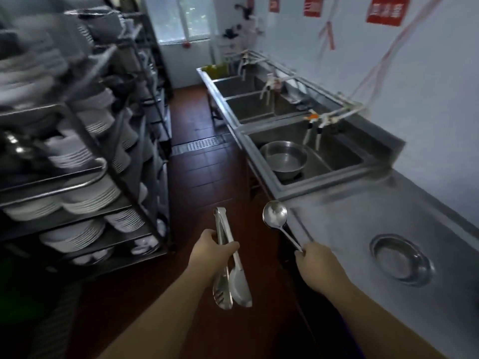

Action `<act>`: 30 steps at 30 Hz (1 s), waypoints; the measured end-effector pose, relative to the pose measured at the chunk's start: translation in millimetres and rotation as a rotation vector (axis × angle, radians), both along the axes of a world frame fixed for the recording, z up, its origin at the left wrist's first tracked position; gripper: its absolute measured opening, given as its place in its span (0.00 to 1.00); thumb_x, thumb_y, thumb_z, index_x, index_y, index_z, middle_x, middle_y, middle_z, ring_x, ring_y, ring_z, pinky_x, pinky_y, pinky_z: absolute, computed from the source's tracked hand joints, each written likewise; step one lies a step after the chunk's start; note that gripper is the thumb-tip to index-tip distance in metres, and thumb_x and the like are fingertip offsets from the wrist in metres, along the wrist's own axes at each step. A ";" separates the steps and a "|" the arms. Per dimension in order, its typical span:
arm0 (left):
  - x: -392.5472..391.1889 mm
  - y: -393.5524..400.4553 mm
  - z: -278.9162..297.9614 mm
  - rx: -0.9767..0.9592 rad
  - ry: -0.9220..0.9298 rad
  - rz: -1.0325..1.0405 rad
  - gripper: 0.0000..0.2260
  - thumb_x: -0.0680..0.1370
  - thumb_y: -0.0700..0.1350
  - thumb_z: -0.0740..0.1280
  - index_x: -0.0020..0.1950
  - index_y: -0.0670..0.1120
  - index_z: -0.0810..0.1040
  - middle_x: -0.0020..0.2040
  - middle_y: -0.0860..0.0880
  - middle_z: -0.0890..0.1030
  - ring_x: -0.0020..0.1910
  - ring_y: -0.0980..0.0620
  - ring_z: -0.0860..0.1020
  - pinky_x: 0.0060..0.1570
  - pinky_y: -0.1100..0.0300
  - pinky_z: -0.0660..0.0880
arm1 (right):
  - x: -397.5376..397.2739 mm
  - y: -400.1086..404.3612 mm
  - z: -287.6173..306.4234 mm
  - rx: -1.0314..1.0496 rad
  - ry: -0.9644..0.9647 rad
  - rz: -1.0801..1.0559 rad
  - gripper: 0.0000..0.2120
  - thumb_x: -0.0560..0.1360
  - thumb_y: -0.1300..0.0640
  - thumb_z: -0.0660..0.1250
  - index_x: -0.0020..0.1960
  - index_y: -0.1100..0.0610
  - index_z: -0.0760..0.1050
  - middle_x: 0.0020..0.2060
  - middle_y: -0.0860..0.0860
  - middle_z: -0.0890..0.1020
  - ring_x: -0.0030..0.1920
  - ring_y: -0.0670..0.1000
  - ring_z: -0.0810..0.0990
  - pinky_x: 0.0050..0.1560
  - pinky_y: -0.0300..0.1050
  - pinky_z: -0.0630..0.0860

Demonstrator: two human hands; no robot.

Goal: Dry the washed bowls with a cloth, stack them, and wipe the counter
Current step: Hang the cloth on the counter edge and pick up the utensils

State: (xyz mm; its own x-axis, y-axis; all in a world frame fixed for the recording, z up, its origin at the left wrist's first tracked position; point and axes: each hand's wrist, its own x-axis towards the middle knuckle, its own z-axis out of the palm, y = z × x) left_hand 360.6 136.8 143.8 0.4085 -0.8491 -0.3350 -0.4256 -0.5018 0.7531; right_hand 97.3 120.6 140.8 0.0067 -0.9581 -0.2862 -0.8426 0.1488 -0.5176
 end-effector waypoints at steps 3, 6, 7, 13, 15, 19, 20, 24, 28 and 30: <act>63.1 31.2 -1.2 -0.028 0.025 0.108 0.25 0.70 0.57 0.79 0.60 0.55 0.72 0.46 0.56 0.82 0.40 0.59 0.83 0.32 0.64 0.73 | 69.4 10.8 10.7 -0.018 0.019 0.111 0.16 0.86 0.52 0.61 0.40 0.55 0.73 0.36 0.49 0.78 0.33 0.48 0.76 0.31 0.42 0.67; 126.9 62.5 -3.7 -0.041 0.058 0.184 0.25 0.69 0.57 0.79 0.60 0.54 0.73 0.47 0.56 0.83 0.42 0.58 0.83 0.35 0.63 0.74 | 139.6 24.9 18.6 -0.030 0.088 0.207 0.15 0.86 0.50 0.60 0.44 0.55 0.75 0.38 0.49 0.80 0.33 0.48 0.78 0.30 0.40 0.68; 148.4 73.1 -3.8 -0.046 0.066 0.205 0.25 0.69 0.57 0.79 0.60 0.54 0.74 0.47 0.56 0.83 0.43 0.58 0.83 0.35 0.63 0.75 | 162.9 31.4 21.1 -0.033 0.099 0.233 0.15 0.86 0.50 0.60 0.46 0.56 0.76 0.39 0.50 0.81 0.35 0.49 0.79 0.31 0.40 0.69; 269.4 146.1 -4.8 -0.083 0.078 0.343 0.24 0.68 0.58 0.80 0.59 0.56 0.74 0.45 0.57 0.84 0.40 0.60 0.83 0.33 0.65 0.74 | 284.7 74.7 15.4 -0.019 0.067 0.329 0.16 0.85 0.50 0.61 0.41 0.53 0.75 0.38 0.48 0.81 0.34 0.49 0.80 0.31 0.43 0.73; 308.8 174.1 -5.2 -0.096 0.084 0.416 0.23 0.67 0.59 0.79 0.57 0.57 0.74 0.45 0.57 0.83 0.40 0.60 0.83 0.32 0.65 0.74 | 323.4 85.9 10.3 -0.016 0.078 0.362 0.17 0.85 0.50 0.62 0.38 0.51 0.72 0.35 0.47 0.80 0.32 0.48 0.78 0.29 0.42 0.68; 377.8 222.3 -1.9 -0.124 0.086 0.566 0.21 0.68 0.60 0.80 0.52 0.59 0.73 0.44 0.57 0.82 0.39 0.61 0.82 0.29 0.69 0.72 | 399.0 95.3 11.6 -0.029 0.121 0.462 0.18 0.84 0.49 0.63 0.36 0.52 0.72 0.32 0.48 0.80 0.31 0.47 0.79 0.27 0.43 0.64; 393.4 231.6 -0.7 -0.129 0.092 0.600 0.21 0.68 0.60 0.80 0.53 0.59 0.73 0.44 0.57 0.82 0.39 0.60 0.82 0.30 0.68 0.72 | 417.2 94.5 13.5 -0.039 0.121 0.488 0.19 0.84 0.49 0.63 0.35 0.53 0.72 0.31 0.48 0.80 0.31 0.47 0.79 0.27 0.43 0.64; 446.1 251.6 0.4 -0.149 0.116 0.709 0.24 0.69 0.60 0.80 0.57 0.56 0.73 0.47 0.57 0.82 0.42 0.61 0.82 0.32 0.66 0.73 | 483.5 81.4 18.4 -0.077 0.109 0.582 0.19 0.83 0.49 0.64 0.35 0.54 0.72 0.30 0.49 0.79 0.31 0.48 0.77 0.28 0.44 0.62; 486.9 244.8 -1.2 -0.138 0.116 0.787 0.24 0.69 0.60 0.80 0.59 0.54 0.76 0.47 0.57 0.83 0.43 0.59 0.82 0.33 0.64 0.73 | 542.0 56.2 15.0 -0.111 0.110 0.683 0.19 0.83 0.49 0.63 0.35 0.55 0.73 0.30 0.48 0.79 0.31 0.46 0.75 0.28 0.41 0.62; 507.5 230.5 -2.9 -0.133 0.113 0.819 0.24 0.69 0.59 0.80 0.59 0.52 0.76 0.48 0.56 0.83 0.44 0.58 0.82 0.34 0.63 0.73 | 569.8 37.5 11.9 -0.116 0.086 0.726 0.18 0.83 0.49 0.63 0.36 0.54 0.74 0.31 0.48 0.79 0.32 0.46 0.75 0.28 0.40 0.61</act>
State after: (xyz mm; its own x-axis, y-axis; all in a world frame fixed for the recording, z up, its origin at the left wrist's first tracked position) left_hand 868.1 367.3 140.9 0.8832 -0.3340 -0.3294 0.1166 -0.5237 0.8439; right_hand 667.0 158.0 152.7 0.6321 -0.7454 -0.2117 -0.7467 -0.5130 -0.4235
